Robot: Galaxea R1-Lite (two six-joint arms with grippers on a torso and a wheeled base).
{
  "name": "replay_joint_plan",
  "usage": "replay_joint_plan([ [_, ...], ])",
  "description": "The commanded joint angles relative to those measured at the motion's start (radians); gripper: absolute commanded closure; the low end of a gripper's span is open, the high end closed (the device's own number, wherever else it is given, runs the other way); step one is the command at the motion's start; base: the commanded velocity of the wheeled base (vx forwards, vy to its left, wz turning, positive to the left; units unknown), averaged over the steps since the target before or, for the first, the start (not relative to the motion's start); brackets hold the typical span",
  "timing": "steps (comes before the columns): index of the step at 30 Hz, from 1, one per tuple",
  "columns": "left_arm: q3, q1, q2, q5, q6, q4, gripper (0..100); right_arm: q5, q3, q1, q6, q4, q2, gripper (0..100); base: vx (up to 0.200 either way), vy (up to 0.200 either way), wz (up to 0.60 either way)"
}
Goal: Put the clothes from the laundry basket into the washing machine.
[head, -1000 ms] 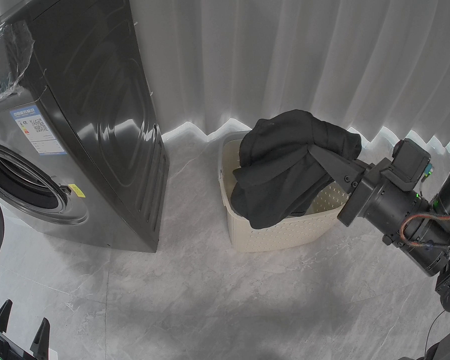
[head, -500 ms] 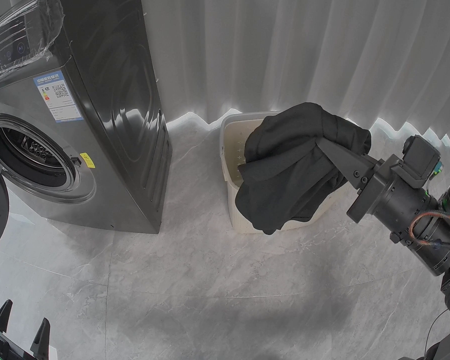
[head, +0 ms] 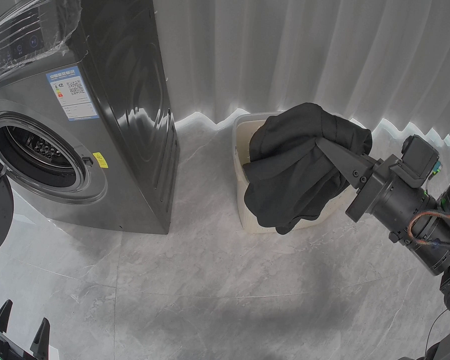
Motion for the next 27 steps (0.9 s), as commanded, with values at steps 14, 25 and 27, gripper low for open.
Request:
replay_joint_plan([
  [14, 0.016, 0.000, -0.014, 0.001, -0.001, 0.000, 0, 0.002, -0.009, -0.015, 0.002, 0.000, 0.008, 100, 0.000, 0.200, 0.00],
  [25, 0.016, 0.000, -0.014, 0.001, -0.001, 0.000, 0, 0.002, -0.010, -0.015, 0.002, 0.000, 0.008, 100, 0.000, 0.200, 0.00],
  [27, 0.016, 0.000, -0.014, 0.001, -0.001, 0.000, 0, 0.002, -0.010, -0.015, 0.002, -0.002, 0.008, 100, 0.000, 0.200, 0.00],
])
